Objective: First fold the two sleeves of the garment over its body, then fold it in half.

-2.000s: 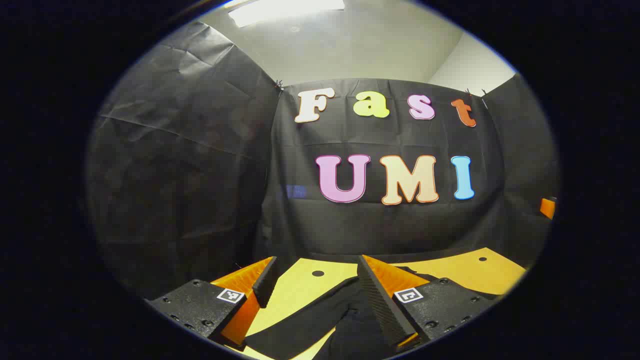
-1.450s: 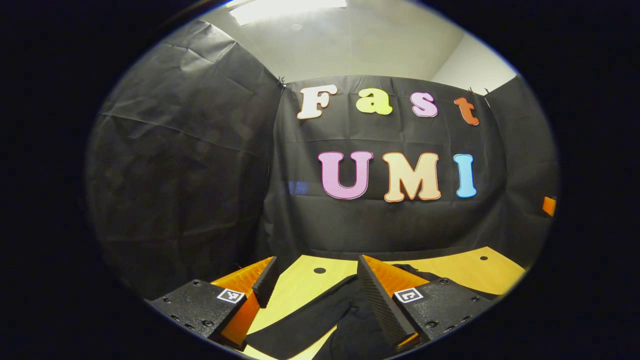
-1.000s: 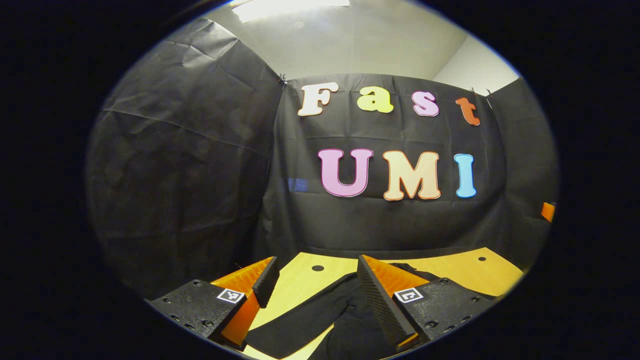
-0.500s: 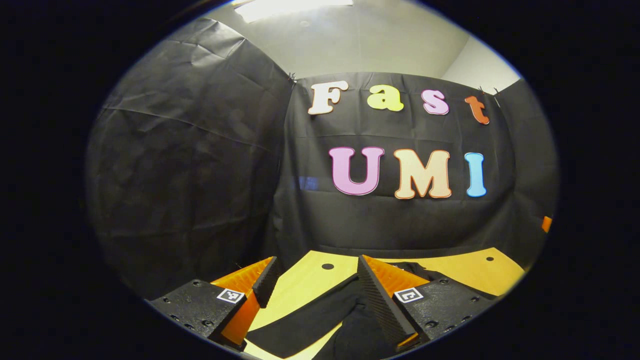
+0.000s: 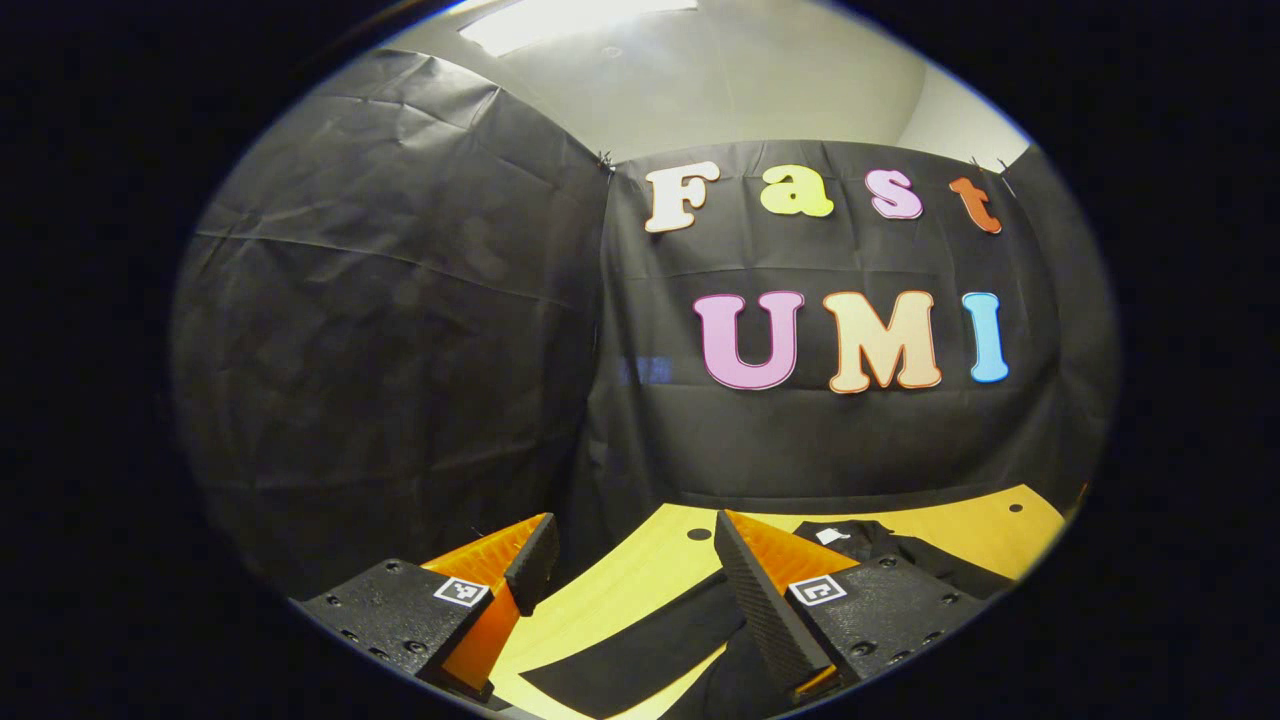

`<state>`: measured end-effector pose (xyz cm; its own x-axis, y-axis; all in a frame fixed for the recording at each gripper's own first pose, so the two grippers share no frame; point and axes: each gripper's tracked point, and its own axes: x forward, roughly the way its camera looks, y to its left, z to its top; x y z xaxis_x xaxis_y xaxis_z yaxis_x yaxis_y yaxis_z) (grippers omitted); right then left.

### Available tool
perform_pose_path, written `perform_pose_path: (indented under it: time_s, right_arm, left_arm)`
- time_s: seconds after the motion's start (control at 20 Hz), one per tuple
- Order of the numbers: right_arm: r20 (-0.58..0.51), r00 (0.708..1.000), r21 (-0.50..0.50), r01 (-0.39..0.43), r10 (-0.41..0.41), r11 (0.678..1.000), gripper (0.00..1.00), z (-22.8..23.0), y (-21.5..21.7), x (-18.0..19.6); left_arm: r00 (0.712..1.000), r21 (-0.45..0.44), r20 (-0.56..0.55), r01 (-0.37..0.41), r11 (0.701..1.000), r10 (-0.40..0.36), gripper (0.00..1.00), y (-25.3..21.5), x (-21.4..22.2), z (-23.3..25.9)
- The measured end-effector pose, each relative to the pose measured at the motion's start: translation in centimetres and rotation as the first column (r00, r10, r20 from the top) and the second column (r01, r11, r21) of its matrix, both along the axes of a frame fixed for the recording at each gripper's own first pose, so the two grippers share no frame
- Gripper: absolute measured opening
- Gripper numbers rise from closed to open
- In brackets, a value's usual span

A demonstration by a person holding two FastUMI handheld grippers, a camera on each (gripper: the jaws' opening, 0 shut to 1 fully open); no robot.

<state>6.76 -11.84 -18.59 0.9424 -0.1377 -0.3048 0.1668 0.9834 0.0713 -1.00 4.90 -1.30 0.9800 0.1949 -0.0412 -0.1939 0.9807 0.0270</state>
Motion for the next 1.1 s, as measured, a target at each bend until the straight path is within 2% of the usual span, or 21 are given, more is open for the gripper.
perform_pose_path:
  time_s: [0.1,0.15,0.35,0.5,0.55,0.6,0.75,0.8,0.85,0.9,1.0,1.1]
  right_arm:
    - [-0.067,0.998,-0.009,-0.006,0.005,1.0,0.97,-3.2,-0.6,0.0]
    - [-0.109,0.994,-0.008,-0.008,0.007,1.0,0.94,-4.6,-0.8,-0.1]
    - [-0.257,0.966,0.002,-0.033,0.033,0.999,0.93,-10.7,-0.9,-1.0]
    - [-0.322,0.946,-0.012,-0.04,0.034,0.999,0.98,-13.7,-1.1,-1.7]
    - [-0.346,0.938,-0.029,-0.047,0.034,0.998,0.93,-14.5,-1.2,-2.0]
    - [-0.366,0.93,-0.046,-0.054,0.034,0.997,0.98,-15.3,-1.2,-2.2]
    - [-0.422,0.906,-0.071,-0.074,0.037,0.995,0.94,-17.0,-1.6,-2.8]
    - [-0.433,0.901,-0.074,-0.074,0.035,0.995,0.98,-17.4,-1.8,-3.0]
    - [-0.449,0.893,-0.072,-0.071,0.032,0.995,0.94,-17.9,-2.0,-3.1]
    - [-0.464,0.885,-0.069,-0.068,0.029,0.995,0.98,-18.3,-2.3,-3.4]
    - [-0.489,0.872,-0.064,-0.069,0.029,0.996,0.98,-19.0,-2.7,-4.0]
    - [-0.486,0.873,-0.066,-0.081,0.039,0.994,0.98,-18.9,-2.8,-3.9]
  left_arm:
    - [1.0,-0.002,-0.008,-0.012,1.0,0.012,0.92,0.0,-0.3,-0.3]
    - [1.0,-0.003,-0.018,-0.016,1.0,0.016,0.92,0.0,-0.3,-0.6]
    - [0.999,0.019,-0.046,-0.025,1.0,0.025,0.92,-0.3,-0.5,-1.5]
    - [0.998,0.035,-0.051,-0.024,0.999,0.026,0.92,-0.7,-0.7,-1.9]
    - [0.998,0.032,-0.06,-0.018,0.999,0.02,0.92,-0.9,-0.6,-2.1]
    - [0.997,0.029,-0.069,-0.014,0.999,0.016,0.92,-1.3,-0.7,-2.5]
    - [0.997,0.022,-0.082,-0.008,1.0,0.009,0.93,-1.7,-0.9,-2.9]
    - [0.996,0.022,-0.086,-0.009,1.0,0.011,0.92,-1.7,-0.9,-3.2]
    - [0.996,0.022,-0.09,-0.01,1.0,0.012,0.92,-1.9,-0.9,-3.3]
    - [0.996,0.022,-0.093,-0.01,1.0,0.012,0.92,-2.0,-1.1,-3.4]
    - [0.995,0.023,-0.103,-0.009,1.0,0.011,0.92,-2.2,-1.1,-3.9]
    - [0.994,0.024,-0.113,-0.007,1.0,0.009,0.92,-2.3,-1.1,-4.3]
